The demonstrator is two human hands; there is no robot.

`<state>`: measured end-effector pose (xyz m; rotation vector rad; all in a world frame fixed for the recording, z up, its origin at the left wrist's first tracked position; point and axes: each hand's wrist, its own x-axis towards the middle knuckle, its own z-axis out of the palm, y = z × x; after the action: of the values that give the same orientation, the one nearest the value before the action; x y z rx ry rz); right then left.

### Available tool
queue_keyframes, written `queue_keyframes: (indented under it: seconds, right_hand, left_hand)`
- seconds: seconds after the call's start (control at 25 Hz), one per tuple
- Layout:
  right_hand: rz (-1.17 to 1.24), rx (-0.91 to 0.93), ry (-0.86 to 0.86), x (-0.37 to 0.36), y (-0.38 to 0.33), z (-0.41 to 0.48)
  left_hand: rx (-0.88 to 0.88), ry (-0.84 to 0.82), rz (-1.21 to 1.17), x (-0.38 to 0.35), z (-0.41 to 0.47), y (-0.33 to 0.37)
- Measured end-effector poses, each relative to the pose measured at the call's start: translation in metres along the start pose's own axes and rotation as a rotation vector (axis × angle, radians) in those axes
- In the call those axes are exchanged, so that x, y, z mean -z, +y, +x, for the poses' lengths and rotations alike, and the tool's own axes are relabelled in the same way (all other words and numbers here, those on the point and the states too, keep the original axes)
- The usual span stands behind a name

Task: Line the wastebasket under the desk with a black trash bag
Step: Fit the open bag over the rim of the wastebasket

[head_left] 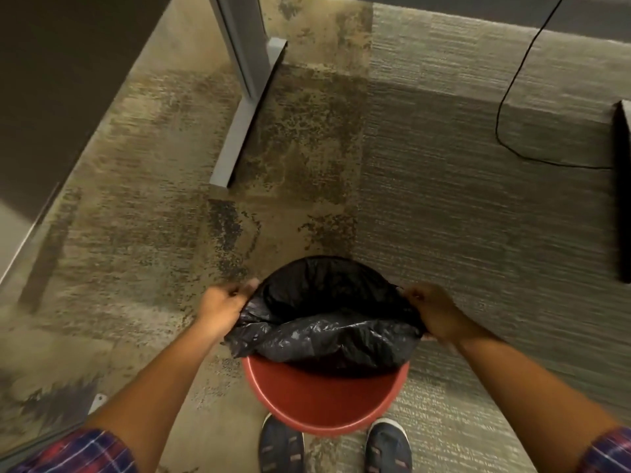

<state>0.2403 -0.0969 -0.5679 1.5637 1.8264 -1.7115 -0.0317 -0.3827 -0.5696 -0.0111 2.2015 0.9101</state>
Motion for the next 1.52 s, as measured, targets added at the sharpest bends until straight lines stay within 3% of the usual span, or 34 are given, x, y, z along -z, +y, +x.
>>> queue_keyframes:
  seconds: [0.16,0.36,0.52,0.76,0.96,1.12,1.2,1.32,1.52]
  right_hand:
    - [0.169,-0.148,-0.145,0.014,0.009,-0.019]
    - [-0.008,-0.212,-0.252,0.027,0.022,-0.042]
    - [-0.062,-0.279,-0.133,0.014,0.034,-0.052]
    - [0.072,-0.383,-0.014,-0.008,0.051,-0.073]
    - [0.147,-0.381,0.132,-0.030,0.057,-0.090]
    - [0.404,-0.452,0.201,-0.039,0.057,-0.101]
    - [0.638,-0.521,0.201,-0.043,0.055,-0.109]
    - [0.888,-0.609,0.177,-0.045,0.051,-0.118]
    - [1.065,-0.575,0.074,-0.047,0.046,-0.122]
  left_hand:
    - [-0.011,-0.074,-0.142,0.015,-0.034,-0.013]
    - [0.078,-0.055,-0.121,0.016,-0.073,-0.031]
    - [0.174,0.031,-0.173,0.000,-0.100,-0.057]
    - [0.376,0.131,-0.282,-0.035,-0.152,-0.077]
    - [0.446,0.125,-0.289,-0.085,-0.205,-0.076]
    - [0.475,0.202,-0.527,-0.105,-0.219,-0.068]
    - [0.534,0.259,-0.812,-0.105,-0.223,-0.063]
    - [0.591,0.172,-1.237,-0.096,-0.226,-0.059]
    - [0.527,0.004,-1.253,-0.092,-0.229,-0.066]
